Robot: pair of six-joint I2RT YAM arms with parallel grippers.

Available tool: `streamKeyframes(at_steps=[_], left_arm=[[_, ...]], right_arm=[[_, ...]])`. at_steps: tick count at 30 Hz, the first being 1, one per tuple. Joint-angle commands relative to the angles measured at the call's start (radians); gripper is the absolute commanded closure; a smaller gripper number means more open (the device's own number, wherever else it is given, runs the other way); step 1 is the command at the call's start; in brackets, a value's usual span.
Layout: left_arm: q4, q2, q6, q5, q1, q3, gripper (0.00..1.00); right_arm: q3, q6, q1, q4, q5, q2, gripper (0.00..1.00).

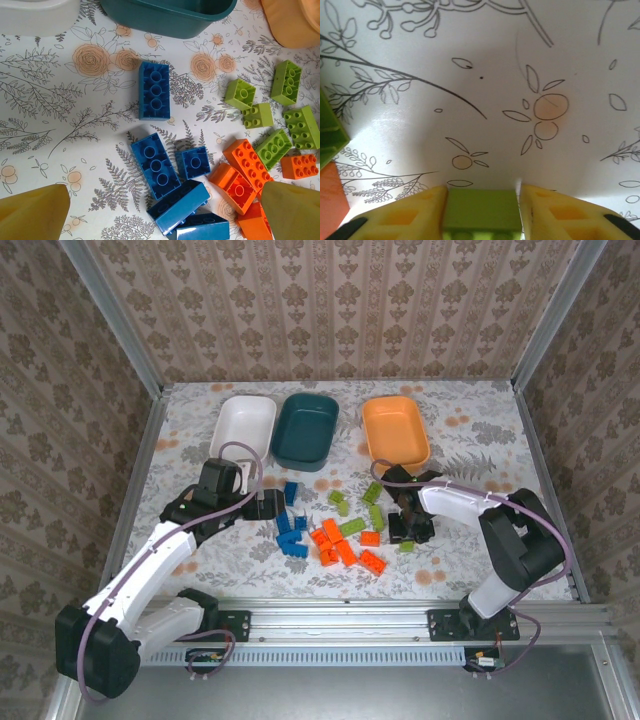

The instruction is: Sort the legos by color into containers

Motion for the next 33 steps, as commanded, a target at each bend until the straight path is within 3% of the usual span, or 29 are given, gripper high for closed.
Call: streamKeyframes(at_steps=[1,8,15,26,33], left_arm=[[-0.025,-0.016,-0.014,-0.006,-0.004,-0.008,0.0],[-0.022,-0.011,-0.017,-0.005,-0.004,-0.013,0.0],[0.013,0.007,-0.035,0.023,-0.003,-0.033,0.0],[-0.043,-0.062,-0.052,0.022,-0.005,-0.058,0.0],[-0.074,-0.084,-0.047,0.011,-0.004,-0.077,0.0]], right_arm=[[-0.01,0.007,0.006,0.005,0.016,0.015,0.62],[0.052,0.016,0.007,-0.045,0.011,-0.065,0.68],[0.396,-0.036,-0.042,-0.142,-0.002,-0.056,0.68],[1.048,-0.13,-0.185,-0.234,0.022,0.46,0.69],[1.289,-0.155,-0.221,-0.282,0.079,0.716,0.69]])
